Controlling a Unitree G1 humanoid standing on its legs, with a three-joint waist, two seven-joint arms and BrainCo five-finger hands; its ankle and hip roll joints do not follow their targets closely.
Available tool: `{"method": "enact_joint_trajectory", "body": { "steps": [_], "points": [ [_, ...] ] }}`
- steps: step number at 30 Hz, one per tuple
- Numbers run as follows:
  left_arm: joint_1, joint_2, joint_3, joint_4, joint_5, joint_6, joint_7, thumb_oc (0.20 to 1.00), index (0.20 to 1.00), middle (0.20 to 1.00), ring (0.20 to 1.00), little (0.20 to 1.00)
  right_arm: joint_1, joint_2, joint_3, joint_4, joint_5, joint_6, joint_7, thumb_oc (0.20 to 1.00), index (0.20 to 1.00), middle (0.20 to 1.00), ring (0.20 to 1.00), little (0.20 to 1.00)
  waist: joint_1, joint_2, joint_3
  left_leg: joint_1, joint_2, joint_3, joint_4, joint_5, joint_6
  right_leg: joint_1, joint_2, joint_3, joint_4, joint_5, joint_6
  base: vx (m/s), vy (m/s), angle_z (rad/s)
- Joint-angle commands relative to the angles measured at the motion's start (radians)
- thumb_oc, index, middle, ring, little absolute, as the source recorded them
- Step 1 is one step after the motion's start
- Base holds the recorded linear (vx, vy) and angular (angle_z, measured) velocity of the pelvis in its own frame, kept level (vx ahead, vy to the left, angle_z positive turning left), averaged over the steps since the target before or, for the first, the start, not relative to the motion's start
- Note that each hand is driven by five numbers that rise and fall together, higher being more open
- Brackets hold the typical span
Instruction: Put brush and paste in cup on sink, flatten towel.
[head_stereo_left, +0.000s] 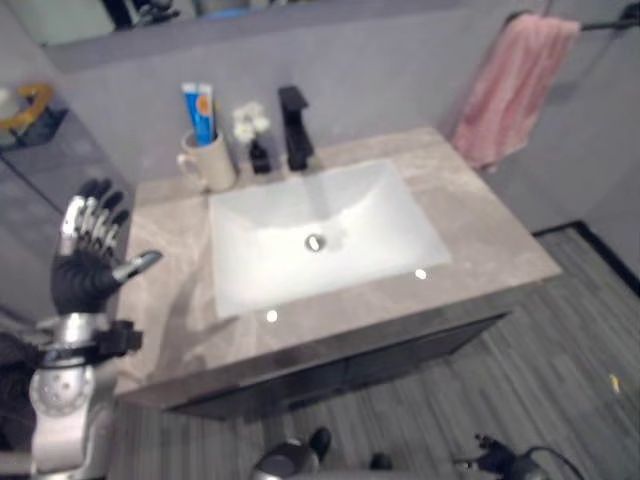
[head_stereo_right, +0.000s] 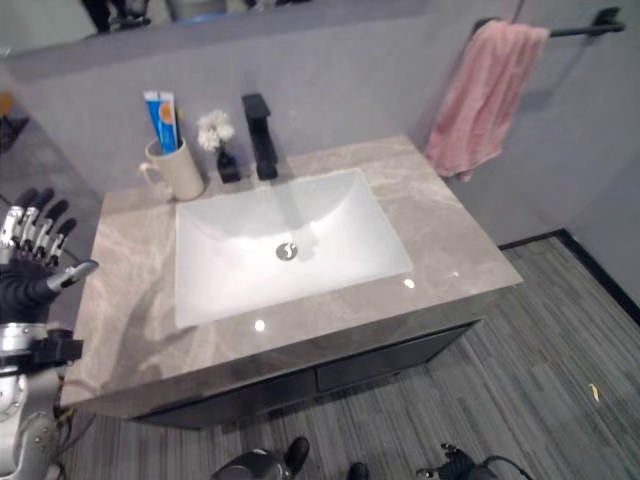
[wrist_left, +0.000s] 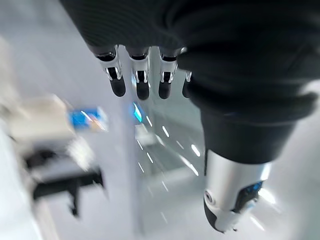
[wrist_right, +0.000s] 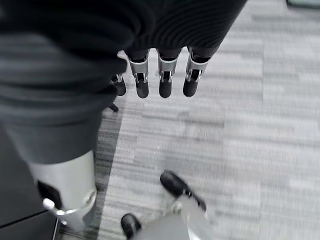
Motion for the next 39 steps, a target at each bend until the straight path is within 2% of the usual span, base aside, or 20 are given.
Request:
{"method": "enact_joint_trajectory", "body": {
  "steps": [1,2,5,8,9,11,14,16,17,18,20,22,23,24,28,31,32,34,38,39],
  "points": [
    [0.046,0.023,-0.016,-0.125,-0.13,-0.066,-0.157,1.0,1.0,1.0,1.0,1.0,-0.007,-0.016,0.008,-0.008,-0.039,-0.036,0.001,1.0,1.0,1.0,1.0,1.0,0.005,0.002,-0.047,0.002,-0.031,-0.043,0.019,-0.094,0.05,-0.07,-0.029,-0.028,-0.056,0.103,0.088,-0.14,0.165,-0.83],
    [0.054,0.029,-0.052,-0.139,-0.146,-0.053,-0.189,1.0,1.0,1.0,1.0,1.0,-0.012,-0.011,0.009,-0.018,-0.04,-0.041,0.005,1.0,1.0,1.0,1.0,1.0,0.007,0.007,-0.044,0.012,-0.033,-0.022,0.004,-0.089,0.058,-0.077,-0.04,-0.033,-0.057,0.117,0.101,-0.18,0.168,-1.11],
    [0.063,0.039,-0.149,-0.141,-0.133,-0.034,-0.221,1.0,1.0,1.0,1.0,1.0,-0.06,0.01,0.036,-0.049,-0.061,-0.06,-0.009,1.0,1.0,1.0,1.0,1.0,0.064,0.032,-0.03,0.019,0.009,0.107,-0.04,-0.08,0.071,-0.111,-0.14,-0.28,-0.081,0.146,0.129,-0.2,0.147,-1.48],
    [0.052,0.044,-0.191,-0.137,-0.155,-0.021,-0.244,1.0,1.0,1.0,1.0,1.0,-0.076,0.025,0.046,-0.067,-0.061,-0.068,-0.008,1.0,1.0,1.0,1.0,1.0,0.062,0.043,-0.02,0.032,0.029,0.136,-0.047,-0.073,0.084,-0.104,-0.168,-0.298,0.024,0.098,0.113,-0.07,-0.004,-1.68],
    [0.044,0.062,-0.238,-0.119,-0.143,-0.015,-0.251,1.0,1.0,1.0,1.0,1.0,-0.081,0.03,0.055,-0.078,-0.065,-0.074,-0.009,1.0,1.0,1.0,1.0,1.0,0.043,0.04,-0.014,0.04,0.032,0.148,-0.049,-0.071,0.099,-0.083,-0.187,-0.282,0.185,0.063,0.106,0.0,-0.077,-0.18],
    [0.039,0.063,-0.273,-0.107,-0.111,-0.01,-0.237,1.0,1.0,1.0,1.0,1.0,-0.092,0.033,0.06,-0.08,-0.076,-0.074,-0.019,1.0,1.0,1.0,1.0,1.0,0.055,0.033,-0.031,0.053,0.044,0.172,-0.074,-0.077,0.098,-0.036,-0.227,-0.361,0.268,0.014,0.109,0.07,-0.136,-0.16],
    [0.05,0.067,-0.271,-0.104,-0.093,-0.014,-0.229,1.0,1.0,1.0,1.0,1.0,-0.115,0.021,0.069,-0.085,-0.079,-0.076,-0.029,1.0,1.0,1.0,1.0,1.0,0.069,-0.002,-0.055,0.053,0.074,0.228,-0.111,-0.08,0.077,0.019,-0.191,-0.422,0.137,-0.002,0.111,0.05,-0.24,-0.42],
    [0.055,0.061,-0.268,-0.103,-0.09,-0.009,-0.229,1.0,1.0,1.0,1.0,1.0,-0.119,0.017,0.073,-0.093,-0.083,-0.076,-0.033,1.0,1.0,1.0,1.0,1.0,0.074,-0.009,-0.062,0.044,0.087,0.239,-0.102,-0.084,0.067,0.025,-0.165,-0.398,0.09,-0.009,0.111,0.02,-0.28,-0.81],
    [0.061,0.057,-0.259,-0.095,-0.075,-0.018,-0.208,1.0,1.0,1.0,1.0,1.0,-0.124,0.013,0.073,-0.094,-0.071,-0.076,-0.046,1.0,1.0,1.0,1.0,1.0,0.069,-0.024,-0.058,0.042,0.119,0.248,-0.107,-0.079,0.053,0.012,-0.112,-0.346,0.053,-0.022,0.089,0.03,-0.343,-1.08],
    [0.061,0.057,-0.259,-0.094,-0.075,-0.018,-0.208,1.0,1.0,1.0,1.0,1.0,-0.125,0.013,0.073,-0.093,-0.071,-0.076,-0.047,1.0,1.0,1.0,1.0,1.0,0.07,-0.023,-0.058,0.043,0.12,0.249,-0.108,-0.079,0.052,0.013,-0.111,-0.345,0.051,-0.021,0.088,0.01,-0.433,-1.14],
    [0.061,0.034,-0.268,-0.087,-0.073,-0.02,-0.187,1.0,1.0,1.0,1.0,1.0,-0.121,0.004,0.058,-0.084,-0.053,-0.073,-0.064,1.0,1.0,1.0,1.0,1.0,0.062,-0.043,-0.044,0.024,0.134,0.192,-0.107,-0.055,0.034,0.009,-0.058,-0.314,-0.014,-0.004,0.059,0.0,-0.35,-0.49],
    [0.053,0.031,-0.282,-0.072,-0.06,-0.024,-0.169,1.0,1.0,1.0,1.0,1.0,-0.118,0.0,0.044,-0.083,-0.033,-0.074,-0.084,1.0,1.0,1.0,1.0,1.0,0.064,-0.059,-0.032,0.002,0.119,0.071,-0.081,-0.045,0.01,-0.003,-0.027,-0.281,-0.044,0.003,0.043,0.02,-0.239,-0.2],
    [0.052,0.031,-0.283,-0.072,-0.06,-0.024,-0.169,1.0,1.0,1.0,1.0,1.0,-0.118,0.0,0.043,-0.083,-0.033,-0.074,-0.084,1.0,1.0,1.0,1.0,1.0,0.061,-0.06,-0.035,-0.004,0.118,0.068,-0.08,-0.043,0.01,-0.005,-0.028,-0.284,-0.046,0.005,0.043,0.01,-0.222,-0.33],
    [0.046,0.018,-0.289,-0.058,-0.057,-0.024,-0.142,1.0,1.0,1.0,1.0,1.0,-0.114,0.001,0.031,-0.088,-0.018,-0.071,-0.106,1.0,1.0,1.0,1.0,1.0,0.068,-0.072,-0.027,-0.017,0.099,-0.037,-0.082,-0.029,-0.01,-0.018,-0.01,-0.269,-0.056,0.008,0.035,0.01,-0.132,-0.21],
    [0.036,0.005,-0.333,0.017,-0.063,-0.015,-0.117,1.0,1.0,1.0,1.0,1.0,-0.108,0.001,0.01,-0.076,0.013,-0.067,-0.13,1.0,1.0,1.0,1.0,1.0,0.031,-0.075,-0.028,-0.02,0.134,-0.006,-0.136,0.008,-0.022,-0.01,-0.002,-0.319,-0.064,0.003,0.023,0.07,-0.159,0.1],
    [0.032,0.009,-0.355,0.046,-0.065,-0.006,-0.123,1.0,1.0,1.0,1.0,1.0,-0.116,0.007,0.018,-0.07,0.017,-0.065,-0.128,1.0,1.0,1.0,1.0,1.0,0.03,-0.074,-0.028,-0.009,0.141,0.006,-0.147,0.01,-0.021,-0.008,0.002,-0.312,-0.067,0.004,0.021,0.06,-0.049,0.02],
    [0.017,0.046,-0.43,0.14,0.002,0.01,-0.118,1.0,1.0,1.0,1.0,1.0,-0.145,0.017,0.048,-0.054,0.013,-0.058,-0.126,1.0,1.0,1.0,1.0,1.0,0.023,-0.071,-0.03,0.019,0.154,0.033,-0.173,0.013,-0.016,-0.004,0.014,-0.287,-0.078,0.011,0.024,0.09,-0.05,-0.35],
    [0.017,0.059,-0.452,0.173,0.028,0.016,-0.12,1.0,1.0,1.0,1.0,1.0,-0.15,0.018,0.058,-0.053,0.008,-0.058,-0.123,1.0,1.0,1.0,1.0,1.0,0.021,-0.07,-0.033,0.03,0.162,0.047,-0.186,0.015,-0.016,-0.003,0.02,-0.274,-0.082,0.014,0.024,0.1,-0.056,-0.48],
    [-0.019,0.056,-0.552,0.421,0.214,0.042,-0.071,1.0,1.0,1.0,1.0,1.0,-0.159,0.026,0.082,-0.031,0.002,-0.047,-0.12,1.0,1.0,1.0,1.0,1.0,0.013,-0.063,-0.048,0.057,0.183,0.089,-0.212,0.025,-0.018,0.011,0.037,-0.246,-0.11,0.02,0.024,0.09,-0.042,-0.61],
    [-0.039,0.044,-0.6,0.561,0.307,0.072,-0.07,1.0,1.0,1.0,1.0,1.0,-0.157,0.026,0.094,-0.012,-0.004,-0.038,-0.112,1.0,1.0,1.0,1.0,1.0,0.003,-0.059,-0.053,0.069,0.189,0.097,-0.218,0.031,-0.02,0.021,0.044,-0.238,-0.12,0.02,0.025,0.04,-0.021,-0.3]
  ]
}}
